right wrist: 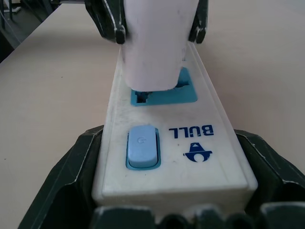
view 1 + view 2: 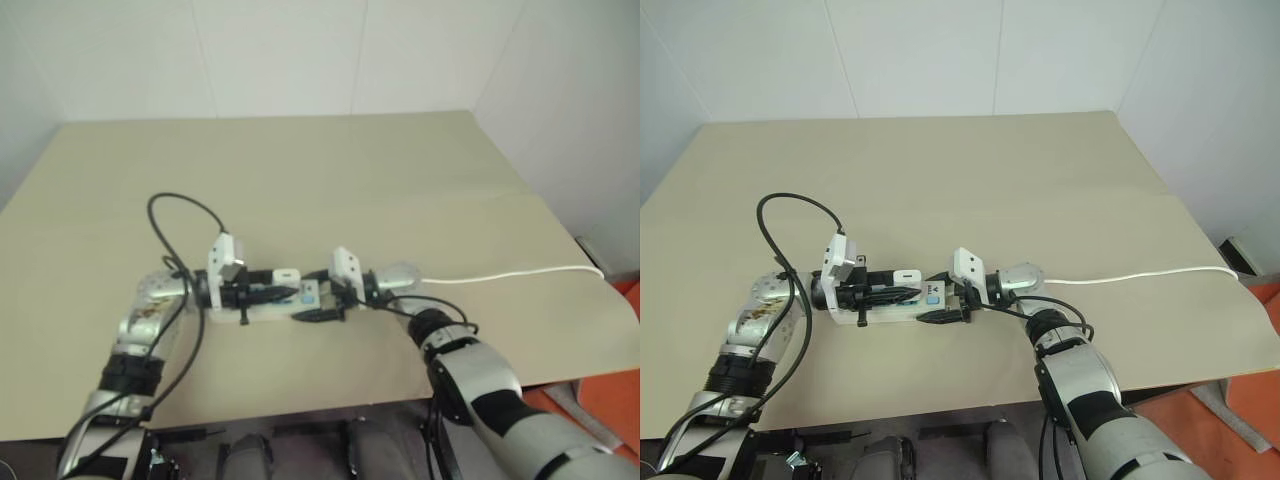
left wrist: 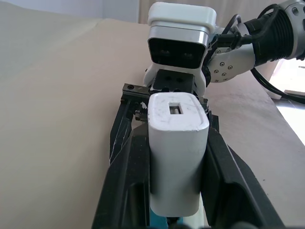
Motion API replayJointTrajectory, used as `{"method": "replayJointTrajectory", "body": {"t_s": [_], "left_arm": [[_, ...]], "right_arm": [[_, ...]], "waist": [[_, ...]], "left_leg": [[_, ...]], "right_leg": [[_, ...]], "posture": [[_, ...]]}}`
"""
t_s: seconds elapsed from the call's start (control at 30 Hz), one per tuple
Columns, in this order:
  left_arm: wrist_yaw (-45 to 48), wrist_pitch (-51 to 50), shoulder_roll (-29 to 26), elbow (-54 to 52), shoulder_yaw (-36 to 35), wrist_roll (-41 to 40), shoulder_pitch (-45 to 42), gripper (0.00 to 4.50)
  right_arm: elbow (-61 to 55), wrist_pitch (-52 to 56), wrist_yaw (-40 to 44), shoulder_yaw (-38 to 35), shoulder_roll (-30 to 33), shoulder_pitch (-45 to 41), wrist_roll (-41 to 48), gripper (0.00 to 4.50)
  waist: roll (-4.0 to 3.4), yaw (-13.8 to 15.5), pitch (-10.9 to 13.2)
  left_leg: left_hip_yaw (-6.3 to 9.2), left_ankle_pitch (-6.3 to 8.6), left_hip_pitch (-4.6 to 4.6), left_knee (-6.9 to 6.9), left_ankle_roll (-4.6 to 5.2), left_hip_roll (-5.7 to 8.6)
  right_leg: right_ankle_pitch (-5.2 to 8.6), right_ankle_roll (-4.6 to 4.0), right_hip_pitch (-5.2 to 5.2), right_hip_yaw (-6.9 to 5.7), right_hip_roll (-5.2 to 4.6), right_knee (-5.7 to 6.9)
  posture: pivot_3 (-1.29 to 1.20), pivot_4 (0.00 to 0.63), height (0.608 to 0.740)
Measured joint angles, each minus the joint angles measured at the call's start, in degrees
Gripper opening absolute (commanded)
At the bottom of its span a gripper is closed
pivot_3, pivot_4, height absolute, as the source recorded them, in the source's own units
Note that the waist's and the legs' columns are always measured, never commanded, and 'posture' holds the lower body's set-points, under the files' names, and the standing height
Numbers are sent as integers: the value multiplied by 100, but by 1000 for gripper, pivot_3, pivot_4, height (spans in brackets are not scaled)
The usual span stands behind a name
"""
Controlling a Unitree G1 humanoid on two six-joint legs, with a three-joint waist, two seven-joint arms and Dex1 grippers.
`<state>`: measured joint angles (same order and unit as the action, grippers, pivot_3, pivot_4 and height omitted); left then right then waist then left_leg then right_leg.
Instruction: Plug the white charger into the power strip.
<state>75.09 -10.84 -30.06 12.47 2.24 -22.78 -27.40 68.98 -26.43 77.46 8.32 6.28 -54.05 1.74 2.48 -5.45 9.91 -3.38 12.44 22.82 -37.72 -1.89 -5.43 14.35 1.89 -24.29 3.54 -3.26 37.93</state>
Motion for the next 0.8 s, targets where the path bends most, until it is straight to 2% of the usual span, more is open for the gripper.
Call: {"method": "replayJointTrajectory", "body": {"t_s": [0.8], "left_arm": [[280,211,-82,304,65,45,-81,1007]], "right_arm": [[-84,13,0,7,-4,38,-24,3439]], "waist": [[-1,-4,0]], "left_leg": [[0,1,-1,2,1,0]], "right_leg": [[0,0,0,0,1,-3]], "posture": [[0,150,740]]}}
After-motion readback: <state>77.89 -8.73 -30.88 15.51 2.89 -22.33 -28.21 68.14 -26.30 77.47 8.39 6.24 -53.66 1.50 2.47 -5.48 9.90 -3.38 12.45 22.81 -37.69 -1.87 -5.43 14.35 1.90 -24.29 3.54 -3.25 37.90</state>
